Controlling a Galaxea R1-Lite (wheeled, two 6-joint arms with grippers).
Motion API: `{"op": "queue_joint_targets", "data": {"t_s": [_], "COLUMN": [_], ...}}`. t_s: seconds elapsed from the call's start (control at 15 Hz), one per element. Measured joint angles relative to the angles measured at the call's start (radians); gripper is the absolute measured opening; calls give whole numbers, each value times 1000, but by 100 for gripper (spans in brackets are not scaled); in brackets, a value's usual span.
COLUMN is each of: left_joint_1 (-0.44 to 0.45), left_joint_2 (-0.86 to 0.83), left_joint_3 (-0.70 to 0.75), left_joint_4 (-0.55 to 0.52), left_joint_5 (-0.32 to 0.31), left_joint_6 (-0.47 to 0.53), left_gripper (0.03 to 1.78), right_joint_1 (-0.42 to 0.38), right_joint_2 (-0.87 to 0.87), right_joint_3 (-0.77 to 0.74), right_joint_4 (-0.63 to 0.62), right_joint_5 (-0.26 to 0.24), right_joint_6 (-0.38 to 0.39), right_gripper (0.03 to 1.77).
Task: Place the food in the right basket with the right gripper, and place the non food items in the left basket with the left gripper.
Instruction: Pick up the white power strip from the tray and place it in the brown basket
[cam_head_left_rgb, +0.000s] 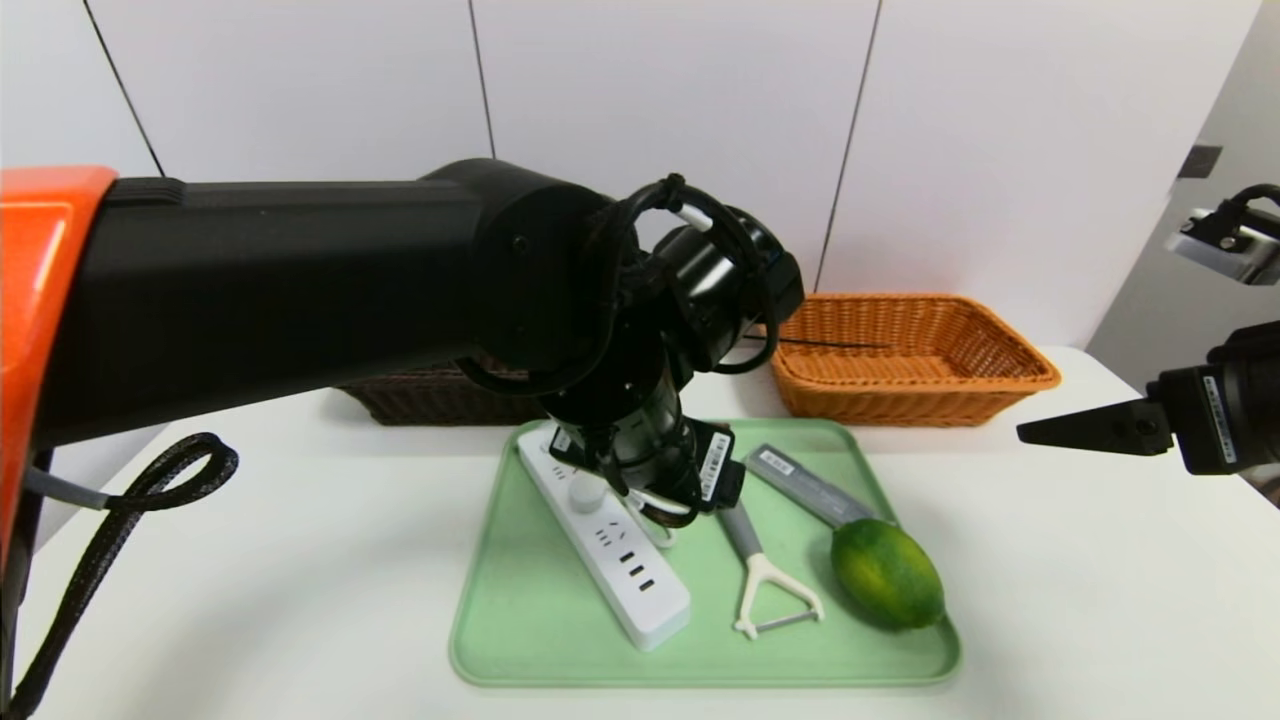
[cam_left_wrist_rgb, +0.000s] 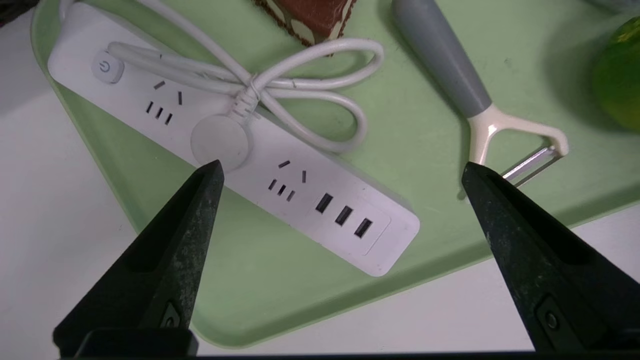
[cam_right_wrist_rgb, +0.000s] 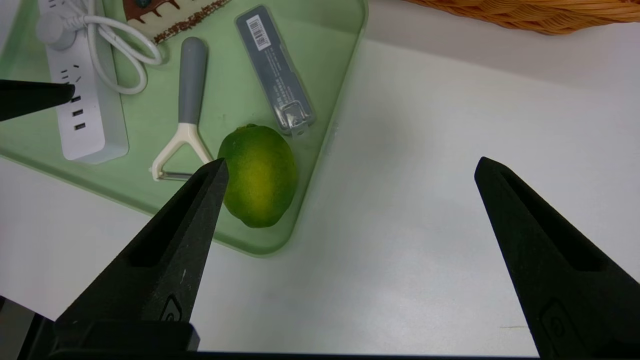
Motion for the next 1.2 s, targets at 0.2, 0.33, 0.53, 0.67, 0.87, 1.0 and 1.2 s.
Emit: {"op": "queue_joint_targets", "data": {"t_s": [0.2,0.33,0.53,0.67,0.87,1.0,1.2], "left_joint_1": [0,-1,-1,-1,1,10,24], "left_joint_2": [17,21,30,47,82,102,113], "left_joint_3": [-1,-4,-5,-5,-5,-5,-5], "left_joint_4": [18,7,-26,-45,-93,-96,-115], "left_joint_5": [2,2,2,2,11,33,40], "left_joint_6": [1,19,71,113,120,122,133], "left_gripper": [169,169,169,169,169,169,169], "right_joint_1": [-1,-2,-3,-5,-23,-37,-43], "right_joint_2": [5,7,8,8,6,2,-1], "right_joint_3": [4,11,15,20,30,37,44], "right_joint_4": [-1,-1,-1,-1,-2,-2,-1], "right_joint_5": [0,0,0,-1,-1,-2,-1], "right_joint_6": [1,2,3,4,3,2,0], "right_gripper": [170,170,170,170,170,170,170]}}
